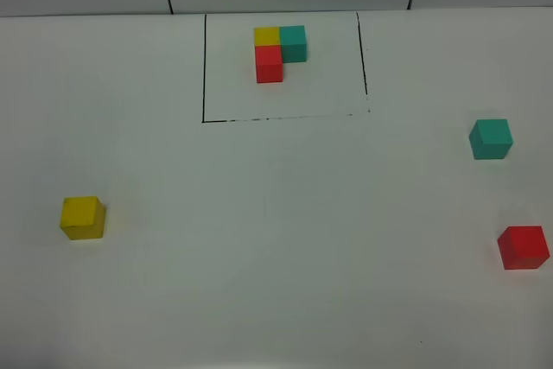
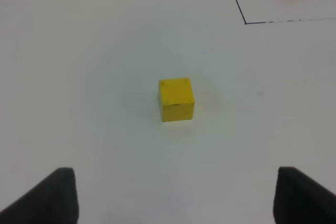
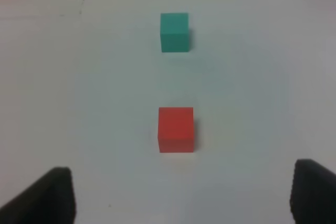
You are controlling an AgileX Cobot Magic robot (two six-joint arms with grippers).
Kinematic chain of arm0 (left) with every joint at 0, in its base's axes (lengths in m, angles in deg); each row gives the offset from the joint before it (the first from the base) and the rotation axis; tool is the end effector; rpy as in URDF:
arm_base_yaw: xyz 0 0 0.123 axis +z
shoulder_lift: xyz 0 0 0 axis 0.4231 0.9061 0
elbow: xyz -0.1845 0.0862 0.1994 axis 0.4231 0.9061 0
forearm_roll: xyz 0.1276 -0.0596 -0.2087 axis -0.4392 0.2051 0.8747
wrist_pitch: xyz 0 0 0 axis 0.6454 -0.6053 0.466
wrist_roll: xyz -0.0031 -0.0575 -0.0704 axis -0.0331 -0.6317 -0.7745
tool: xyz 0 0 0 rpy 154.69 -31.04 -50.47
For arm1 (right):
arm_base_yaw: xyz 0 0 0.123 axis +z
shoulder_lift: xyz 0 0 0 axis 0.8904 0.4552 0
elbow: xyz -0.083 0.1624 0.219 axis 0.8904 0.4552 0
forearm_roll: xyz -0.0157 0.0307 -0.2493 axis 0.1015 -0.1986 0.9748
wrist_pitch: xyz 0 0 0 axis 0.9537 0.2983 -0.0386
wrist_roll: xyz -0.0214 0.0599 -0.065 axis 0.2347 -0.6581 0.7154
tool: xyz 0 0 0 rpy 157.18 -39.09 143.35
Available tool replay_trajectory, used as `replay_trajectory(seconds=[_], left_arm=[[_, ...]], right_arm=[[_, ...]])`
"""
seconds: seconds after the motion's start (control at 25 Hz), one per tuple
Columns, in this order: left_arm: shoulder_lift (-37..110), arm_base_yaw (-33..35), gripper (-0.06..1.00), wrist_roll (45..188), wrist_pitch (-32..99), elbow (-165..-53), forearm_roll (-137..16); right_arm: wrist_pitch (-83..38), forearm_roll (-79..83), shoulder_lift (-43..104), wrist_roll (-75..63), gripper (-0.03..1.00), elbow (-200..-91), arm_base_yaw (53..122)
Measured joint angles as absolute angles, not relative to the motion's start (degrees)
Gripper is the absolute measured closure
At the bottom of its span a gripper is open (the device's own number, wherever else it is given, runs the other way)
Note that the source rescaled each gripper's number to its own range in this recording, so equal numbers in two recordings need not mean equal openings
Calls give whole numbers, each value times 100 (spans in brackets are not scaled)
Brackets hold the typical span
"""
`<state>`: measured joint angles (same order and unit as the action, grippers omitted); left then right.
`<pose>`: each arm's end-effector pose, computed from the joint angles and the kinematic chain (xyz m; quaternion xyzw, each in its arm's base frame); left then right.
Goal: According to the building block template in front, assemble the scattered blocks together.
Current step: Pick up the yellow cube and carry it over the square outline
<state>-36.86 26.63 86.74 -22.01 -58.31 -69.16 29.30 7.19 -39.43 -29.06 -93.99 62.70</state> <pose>-0.0053 -0.0068 0.2805 0.0183 0.8444 -0.0168 0.5351 0.0032 0.0038 0.2767 0.0042 0.8673 0.0248 0.4972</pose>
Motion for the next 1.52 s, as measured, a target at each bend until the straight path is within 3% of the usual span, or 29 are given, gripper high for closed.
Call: replay_trajectory(seconds=[1.52], left_arm=[[-3686, 2663, 16, 8674, -2201, -5831, -6916]], right_arm=[[2930, 719, -3943, -2906, 28, -9399, 6270]])
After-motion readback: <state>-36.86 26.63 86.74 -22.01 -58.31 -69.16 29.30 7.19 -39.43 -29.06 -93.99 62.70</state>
